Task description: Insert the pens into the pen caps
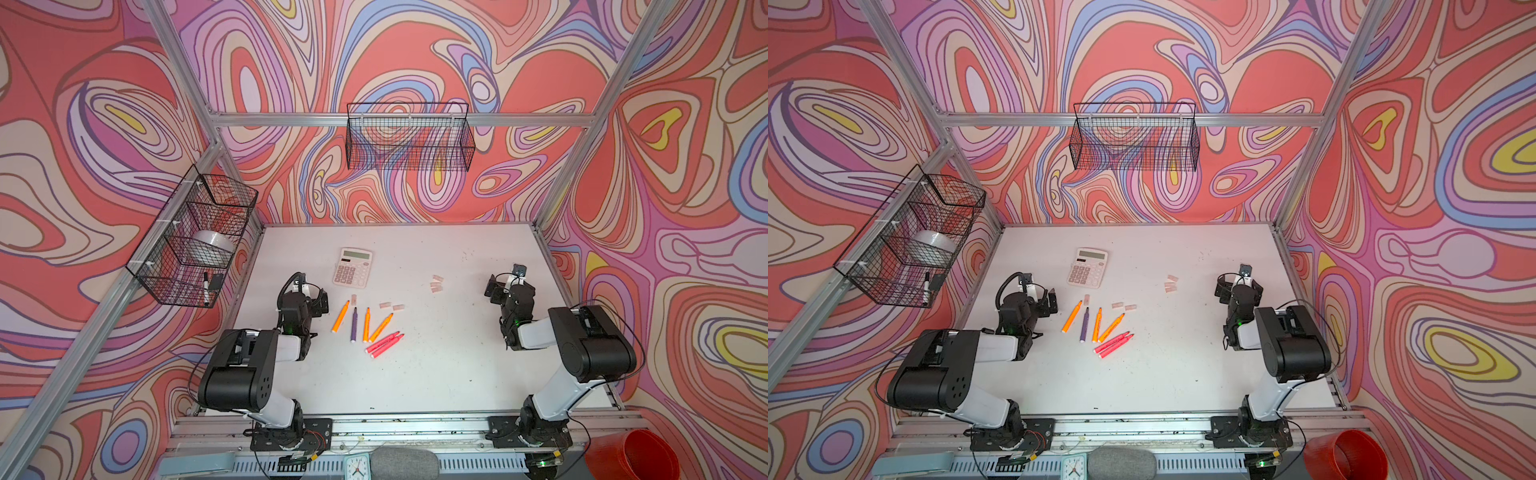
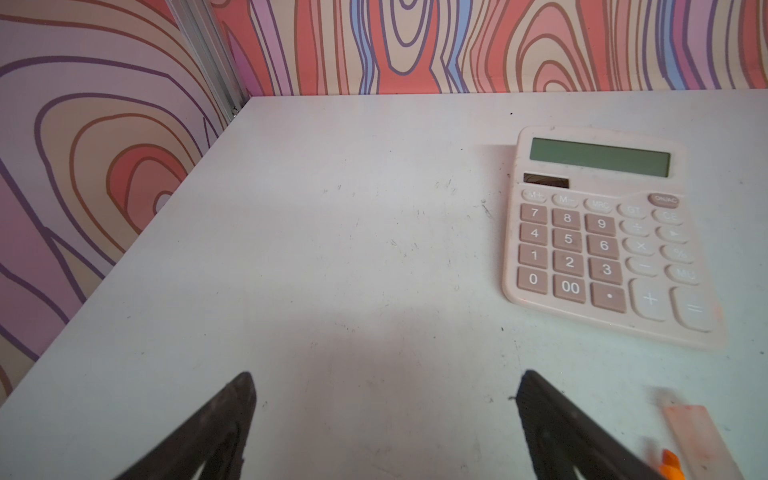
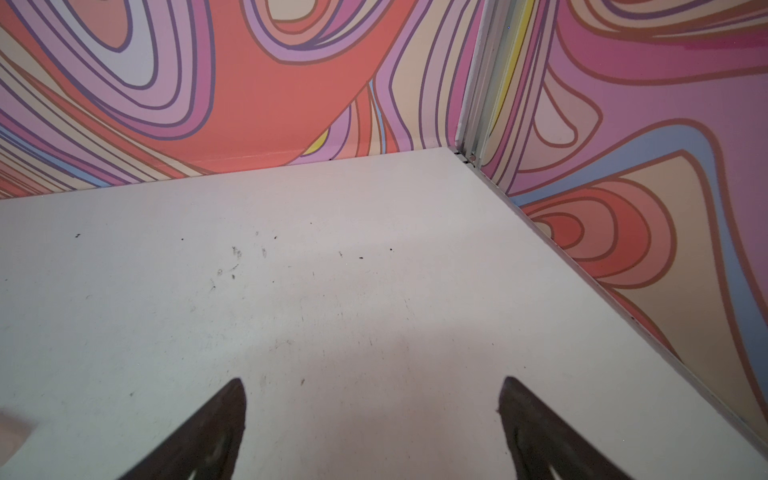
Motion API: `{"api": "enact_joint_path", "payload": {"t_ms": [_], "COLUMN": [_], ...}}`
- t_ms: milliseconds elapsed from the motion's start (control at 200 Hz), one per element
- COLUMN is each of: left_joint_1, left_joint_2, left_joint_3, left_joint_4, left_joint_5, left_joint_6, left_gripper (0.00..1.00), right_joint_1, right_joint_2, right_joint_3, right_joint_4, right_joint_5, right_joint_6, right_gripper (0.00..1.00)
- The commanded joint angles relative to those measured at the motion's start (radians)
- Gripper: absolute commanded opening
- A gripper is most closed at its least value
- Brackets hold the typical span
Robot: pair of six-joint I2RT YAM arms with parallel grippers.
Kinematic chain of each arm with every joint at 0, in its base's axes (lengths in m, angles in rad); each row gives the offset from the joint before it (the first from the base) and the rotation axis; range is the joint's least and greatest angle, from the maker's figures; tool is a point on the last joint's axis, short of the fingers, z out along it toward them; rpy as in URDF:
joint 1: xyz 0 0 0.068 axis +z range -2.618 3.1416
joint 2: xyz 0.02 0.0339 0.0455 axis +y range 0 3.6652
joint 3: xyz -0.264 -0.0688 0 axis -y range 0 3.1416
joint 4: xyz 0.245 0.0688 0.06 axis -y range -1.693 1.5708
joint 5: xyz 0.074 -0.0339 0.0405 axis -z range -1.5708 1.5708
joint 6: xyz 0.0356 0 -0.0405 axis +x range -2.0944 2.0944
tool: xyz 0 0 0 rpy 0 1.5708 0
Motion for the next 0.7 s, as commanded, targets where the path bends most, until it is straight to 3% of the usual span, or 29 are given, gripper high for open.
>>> {"api": "enact_joint_path", "payload": {"t_ms": [0, 285, 491, 531, 611, 696], "left_joint_1": [0.004, 0.004, 0.001, 0.001, 0.000, 0.000], "left_joint_2": [0.000, -0.011, -0.243, -0.271, -0.337, -0.425], "left_joint_3": [0.016, 0.021, 0.197, 0.205, 0.177, 0.168], "left_joint_4": [0.002, -0.011, -0.513, -0.540, -0.508, -0.504], "left_joint_5": [0.009, 0.009, -0.007, 0.015, 0.088, 0.165], "left_joint_6": [-0.004, -0.003, -0.063, -0.071, -0.099, -0.156], "left_gripper": [1.00, 1.00, 1.00, 1.00, 1.00, 1.00], "right_joint_1": [0.000, 0.001, 0.000, 0.004, 0.002, 0.002], "right_joint_2": [-0.001, -0.014, -0.063, -0.124, -0.286, -0.330], "right_joint_3": [0.009, -0.015, -0.073, -0.047, 0.066, 0.115], "right_joint_4": [-0.005, 0.030, 0.102, 0.002, -0.377, -0.502], "right_joint_5": [-0.003, 0.008, 0.001, 0.071, 0.195, 0.233], "right_joint_6": [0.010, 0.012, 0.009, 0.031, 0.088, 0.166], "right_gripper": [0.98, 0.98, 0.98, 0.98, 0.98, 0.98]}}
